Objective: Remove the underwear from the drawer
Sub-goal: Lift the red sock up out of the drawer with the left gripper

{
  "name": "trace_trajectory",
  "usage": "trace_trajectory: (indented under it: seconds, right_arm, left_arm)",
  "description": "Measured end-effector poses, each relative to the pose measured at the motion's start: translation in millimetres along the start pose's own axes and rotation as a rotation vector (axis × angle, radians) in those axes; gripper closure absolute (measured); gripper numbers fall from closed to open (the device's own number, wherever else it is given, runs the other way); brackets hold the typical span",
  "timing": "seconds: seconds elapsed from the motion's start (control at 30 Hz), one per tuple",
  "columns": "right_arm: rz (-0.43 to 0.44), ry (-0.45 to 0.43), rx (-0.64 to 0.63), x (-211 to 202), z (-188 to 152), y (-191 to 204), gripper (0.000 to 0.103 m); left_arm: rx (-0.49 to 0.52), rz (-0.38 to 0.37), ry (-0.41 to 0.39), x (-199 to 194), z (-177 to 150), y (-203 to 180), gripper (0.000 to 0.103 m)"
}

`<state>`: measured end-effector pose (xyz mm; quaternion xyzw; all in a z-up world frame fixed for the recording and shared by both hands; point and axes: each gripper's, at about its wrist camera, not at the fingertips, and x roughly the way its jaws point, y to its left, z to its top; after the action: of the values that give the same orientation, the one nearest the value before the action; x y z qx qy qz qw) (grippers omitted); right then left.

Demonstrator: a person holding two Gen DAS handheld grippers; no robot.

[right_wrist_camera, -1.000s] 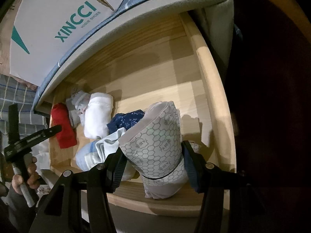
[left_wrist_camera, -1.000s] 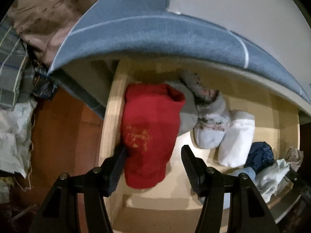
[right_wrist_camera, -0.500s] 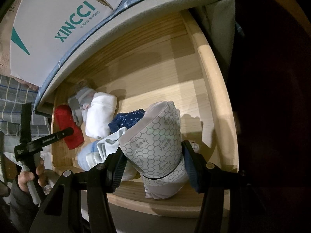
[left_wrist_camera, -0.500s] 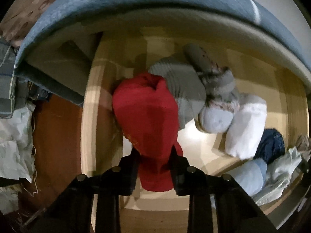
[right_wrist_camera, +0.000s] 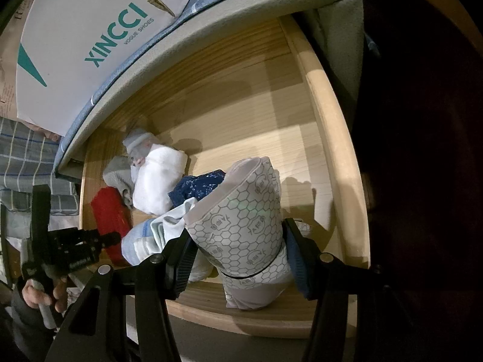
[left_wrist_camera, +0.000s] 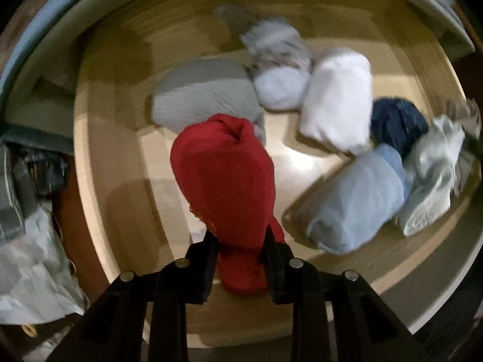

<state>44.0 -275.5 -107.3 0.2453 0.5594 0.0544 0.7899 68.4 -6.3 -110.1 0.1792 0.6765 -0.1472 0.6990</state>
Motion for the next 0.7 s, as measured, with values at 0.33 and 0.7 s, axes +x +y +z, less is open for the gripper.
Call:
trace_trajectory:
  seconds: [0.33, 0.7]
  right_arm:
    - [0.009, -0.003, 0.004, 0, 0, -1, 0.05]
    - [0.01, -0.003, 0.004, 0, 0, -1, 0.05]
  left_arm:
    - [-0.171, -0.091, 0.0, -11, -1, 19, 0.054]
    - [-0.296, -0.073, 0.086, 19, 11, 31, 0.046]
